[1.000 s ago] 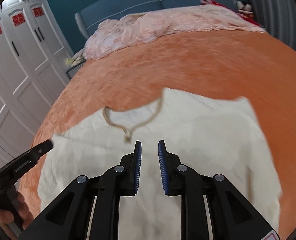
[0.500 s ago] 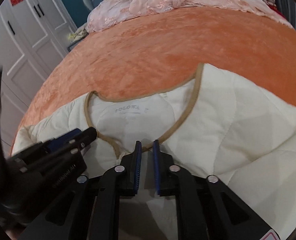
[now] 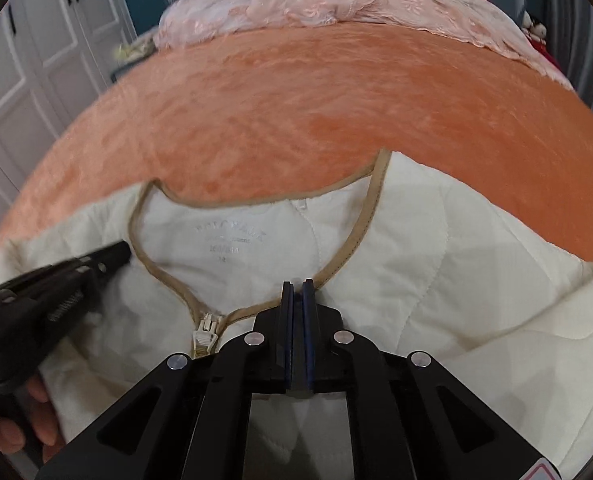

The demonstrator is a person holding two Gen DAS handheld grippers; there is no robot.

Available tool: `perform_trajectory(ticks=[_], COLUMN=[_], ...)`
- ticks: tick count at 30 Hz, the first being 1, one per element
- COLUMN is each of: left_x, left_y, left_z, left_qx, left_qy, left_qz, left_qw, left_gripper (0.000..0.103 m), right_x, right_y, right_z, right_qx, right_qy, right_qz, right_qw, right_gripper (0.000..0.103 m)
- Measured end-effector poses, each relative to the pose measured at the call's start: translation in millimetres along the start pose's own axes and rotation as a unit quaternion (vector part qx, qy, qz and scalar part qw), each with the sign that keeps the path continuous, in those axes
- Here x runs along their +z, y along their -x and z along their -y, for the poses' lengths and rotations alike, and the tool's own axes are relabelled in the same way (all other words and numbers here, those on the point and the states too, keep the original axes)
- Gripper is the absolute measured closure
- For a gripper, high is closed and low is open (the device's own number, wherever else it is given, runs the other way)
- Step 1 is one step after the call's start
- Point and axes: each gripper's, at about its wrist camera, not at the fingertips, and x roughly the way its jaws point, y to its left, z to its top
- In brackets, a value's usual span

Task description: Fold large clothes

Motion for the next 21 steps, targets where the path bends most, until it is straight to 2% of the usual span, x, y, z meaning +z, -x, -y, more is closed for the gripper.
perform_trajectory(ticks=[5,10,17,21], left_x=[-7,-10,-12,-12], left_y=[-2,-3,-4,-2], left_z=[7,6,8,9], left_qx=[0.014,0.016,0.023,0.029], left_qy=[-0.016,-0.018,-0.024,-0.025], left_qz=[0.027,0.037,0.044,0.044], left_qw=[0.9994,0.9990,0.9985,0.9983], left_gripper=[0.103,0.103,0.103,0.103], right_x=[-5,-7,-10,-9], right_y=[-5,-5,-4,-1], right_z=[-7,-12,-10,-3], right_qx=[-0.029,-0.043,-0.037,-0.019], right_qy=[0.019,0.026,0.017,-0.003], right_qz=[0.014,0.024,0.034,0.039], right_qw=[0.999,0.998,0.999,0.999], right_gripper=[0.099,0.100,0.100,0.102])
